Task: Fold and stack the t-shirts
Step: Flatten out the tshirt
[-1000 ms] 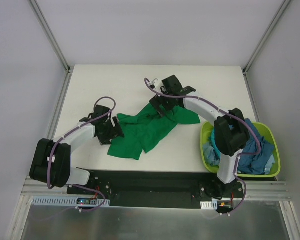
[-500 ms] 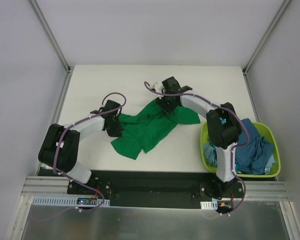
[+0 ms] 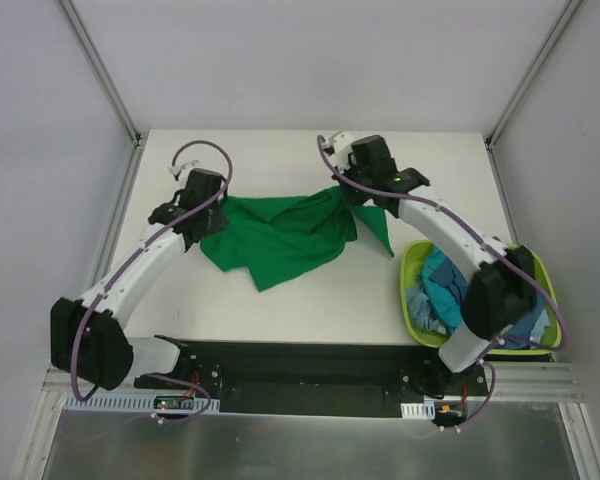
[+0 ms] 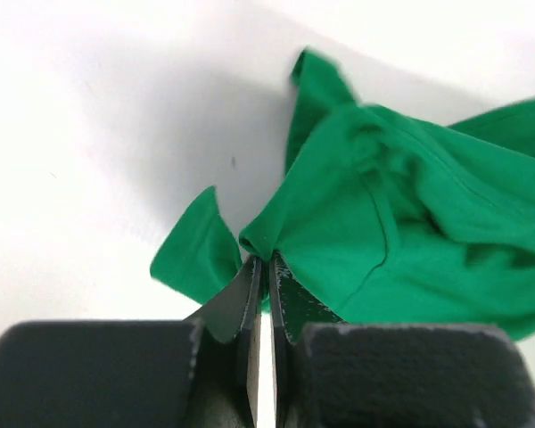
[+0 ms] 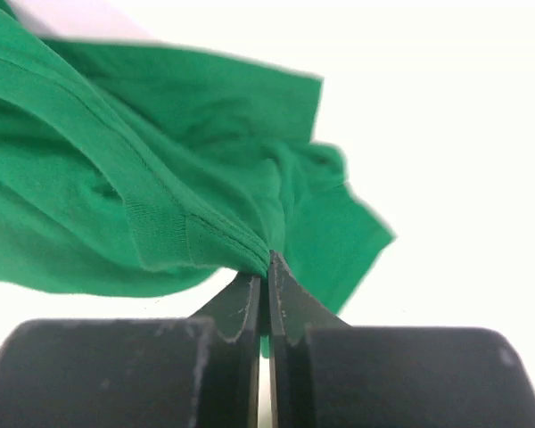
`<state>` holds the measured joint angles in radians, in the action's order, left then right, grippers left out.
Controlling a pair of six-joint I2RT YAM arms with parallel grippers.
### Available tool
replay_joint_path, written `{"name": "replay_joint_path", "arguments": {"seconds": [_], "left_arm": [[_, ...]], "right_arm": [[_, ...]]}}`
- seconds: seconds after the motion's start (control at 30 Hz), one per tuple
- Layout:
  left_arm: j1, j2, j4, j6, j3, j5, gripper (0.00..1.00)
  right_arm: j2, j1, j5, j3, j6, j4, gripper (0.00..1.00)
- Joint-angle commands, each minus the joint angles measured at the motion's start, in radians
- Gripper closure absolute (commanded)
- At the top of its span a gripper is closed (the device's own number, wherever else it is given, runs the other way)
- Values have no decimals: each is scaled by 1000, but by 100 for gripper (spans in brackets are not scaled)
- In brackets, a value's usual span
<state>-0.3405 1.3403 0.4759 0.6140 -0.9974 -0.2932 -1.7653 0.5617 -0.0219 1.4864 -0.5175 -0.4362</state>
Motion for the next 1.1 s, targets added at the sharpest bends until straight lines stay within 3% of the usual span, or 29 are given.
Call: {"name": "replay_joint_path", "arguments": {"seconds": [0.0,0.23,0.53,0.7,0.9,0.97,1.07], "left_arm": [[-3,-211,81,-86,-161,-173,100],[-8,-472,67,-222,-432,-98,100],[-8,-518,47,-332,-832,219,100],[-8,-396,27,-384,-983,233,100],[-8,-160,-13,-434,-1041,60,100],[-6,-61,-45,-476,-1040,-24,100],[32,150,-79,-530,-1066,-87,100]], "right_arm": [[314,9,-53,3,79,30,100],[637,104,143,130,140,-73,100],[678,127,412,564,275,-242,100],[649,129,285,637,290,-243,100],[483,92,-151,678,266,-317,100],[422,-13,-121,634,298,-322,100],[308,-208,66,534,364,-302,99]]}}
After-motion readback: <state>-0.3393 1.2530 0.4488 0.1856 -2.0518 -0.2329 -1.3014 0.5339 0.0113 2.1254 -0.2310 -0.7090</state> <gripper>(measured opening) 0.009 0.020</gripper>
